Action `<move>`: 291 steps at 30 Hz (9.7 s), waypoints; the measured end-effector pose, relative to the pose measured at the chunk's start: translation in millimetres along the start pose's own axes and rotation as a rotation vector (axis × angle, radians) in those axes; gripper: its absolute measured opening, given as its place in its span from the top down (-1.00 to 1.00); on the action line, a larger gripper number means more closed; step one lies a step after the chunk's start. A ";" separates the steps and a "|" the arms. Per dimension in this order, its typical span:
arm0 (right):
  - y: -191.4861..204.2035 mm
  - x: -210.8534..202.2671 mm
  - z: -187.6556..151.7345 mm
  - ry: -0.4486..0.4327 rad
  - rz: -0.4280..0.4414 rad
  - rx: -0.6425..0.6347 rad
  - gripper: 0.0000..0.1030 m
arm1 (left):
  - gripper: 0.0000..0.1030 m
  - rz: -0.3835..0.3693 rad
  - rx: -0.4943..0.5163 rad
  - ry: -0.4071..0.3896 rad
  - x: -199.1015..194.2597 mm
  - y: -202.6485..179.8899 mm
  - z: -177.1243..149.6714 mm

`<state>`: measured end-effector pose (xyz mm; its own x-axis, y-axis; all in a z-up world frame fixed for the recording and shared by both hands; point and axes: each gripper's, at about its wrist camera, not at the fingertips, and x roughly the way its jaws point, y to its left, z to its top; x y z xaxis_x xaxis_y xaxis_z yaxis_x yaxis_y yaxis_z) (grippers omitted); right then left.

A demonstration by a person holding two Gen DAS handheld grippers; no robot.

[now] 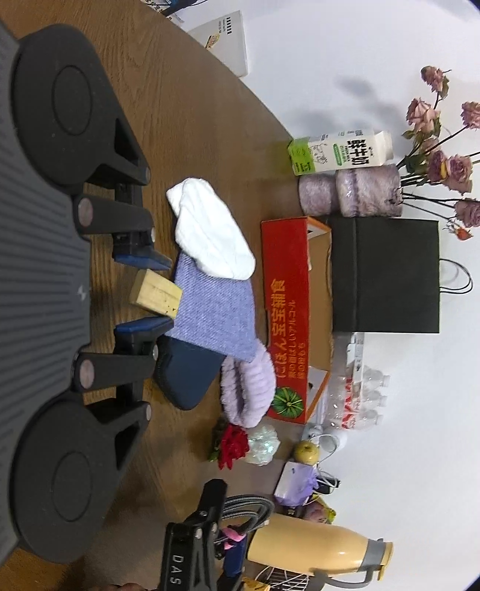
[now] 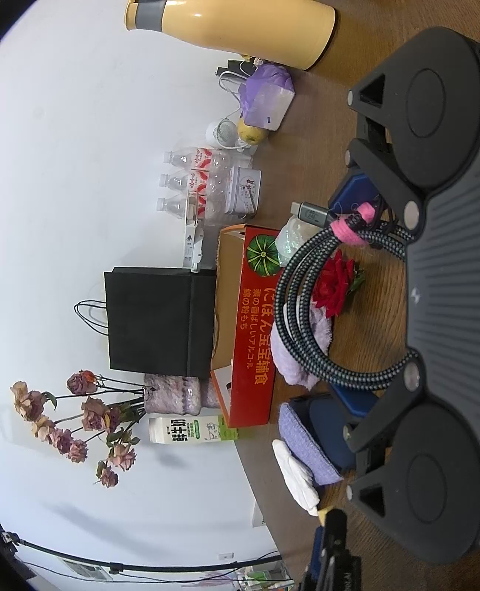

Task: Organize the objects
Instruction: 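Carry the wooden block and the cable over the red box with both tools, then open both tools to drop the wooden block and cable into the box, then withdraw both tools from the box back toward the table items, then grasp the red rose with the right tool while the left tool approaches the white cloth, then grasp the folded white cloth with the left tool while the right tool holds the rose, then carry the white cloth and the red rose over the red box with both tools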

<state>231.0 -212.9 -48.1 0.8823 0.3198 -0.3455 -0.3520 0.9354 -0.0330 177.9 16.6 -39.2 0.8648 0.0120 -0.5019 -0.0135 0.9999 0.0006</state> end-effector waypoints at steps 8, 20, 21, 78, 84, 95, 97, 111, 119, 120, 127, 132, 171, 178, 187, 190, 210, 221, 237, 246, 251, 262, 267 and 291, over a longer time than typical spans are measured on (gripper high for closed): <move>3.8 0.0 6.1 -0.015 0.030 -0.007 -0.85 | 0.46 -0.005 -0.008 -0.051 -5.8 -1.8 18.3; 21.1 11.0 38.4 -0.037 0.075 -0.039 -0.85 | 0.46 0.001 -0.038 -0.112 -1.9 -6.3 52.0; 22.6 11.8 41.4 -0.042 0.077 -0.043 -0.85 | 0.46 0.001 -0.043 -0.116 -1.0 -5.9 55.4; -1.4 185.5 142.9 -0.032 0.028 -0.028 -0.84 | 0.46 0.067 -0.115 -0.201 151.6 5.2 190.2; -4.2 218.7 152.4 -0.004 0.029 -0.019 -0.84 | 0.46 0.078 -0.127 -0.162 184.8 11.5 201.7; -13.7 273.9 156.1 0.065 0.011 -0.016 -0.84 | 0.46 0.094 -0.130 -0.109 233.4 22.5 215.5; -15.1 281.9 156.0 0.078 0.006 -0.016 -0.84 | 0.46 0.094 -0.129 -0.101 240.4 23.2 216.9; -28.7 303.8 148.3 0.127 0.011 0.047 -1.00 | -1.00 0.107 -0.146 -0.113 256.0 27.9 212.7; -27.4 301.8 148.3 0.131 0.005 0.038 -1.00 | -1.00 0.125 -0.134 -0.127 250.9 25.9 215.2; -27.3 300.7 148.8 0.129 0.006 0.039 -1.00 | -1.00 0.124 -0.137 -0.128 250.0 26.3 215.2; -21.3 289.0 153.6 0.111 0.011 0.018 -1.00 | -1.00 0.111 -0.140 -0.135 236.0 26.1 216.9; -18.3 276.5 157.8 0.095 0.010 0.021 -1.00 | -1.00 0.102 -0.134 -0.161 218.6 24.1 216.2; -9.5 75.4 74.6 0.002 0.030 -0.016 -1.00 | -1.00 0.071 -0.086 -0.183 60.3 36.0 101.0; -7.2 55.4 40.7 0.060 0.028 -0.010 -1.00 | -1.00 0.065 -0.079 -0.114 56.4 45.0 65.6; 13.6 45.1 8.2 0.125 0.032 -0.068 -1.00 | -1.00 0.066 -0.128 -0.042 51.0 68.8 37.0; 7.9 48.7 8.7 0.143 0.016 -0.039 -1.00 | -1.00 0.067 -0.151 -0.042 48.9 75.3 33.3; -10.1 88.7 20.7 0.139 -0.019 0.058 0.27 | -1.00 0.058 -0.204 -0.013 50.2 84.3 23.4; 8.7 48.7 18.7 0.035 -0.027 -0.021 0.27 | -1.00 0.029 -0.211 0.051 63.4 82.9 21.1; 9.5 45.5 16.0 0.024 -0.013 -0.021 0.27 | -1.00 -0.050 -0.170 0.146 119.7 86.0 42.3; 9.7 46.0 15.3 0.027 -0.011 -0.022 0.27 | -0.08 -0.035 -0.182 0.109 106.7 87.1 36.8; 10.4 45.7 15.7 0.024 -0.011 -0.024 0.27 | 0.24 0.033 -0.132 -0.006 74.5 77.0 32.4; 14.0 42.8 16.3 0.010 -0.006 -0.039 0.27 | 0.25 0.090 0.006 -0.178 17.9 34.9 9.9; 16.0 41.4 16.5 0.003 -0.006 -0.047 0.27 | 0.25 0.096 0.010 -0.172 20.5 31.6 9.2; 17.2 35.8 54.6 -0.029 0.081 -0.024 0.27 | 0.23 0.024 0.006 -0.160 22.6 -5.2 55.5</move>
<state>273.6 -177.1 -9.9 0.8593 0.3988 -0.3203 -0.4297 0.9025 -0.0290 225.4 12.0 -2.6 0.9331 0.0360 -0.3579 -0.0324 0.9993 0.0160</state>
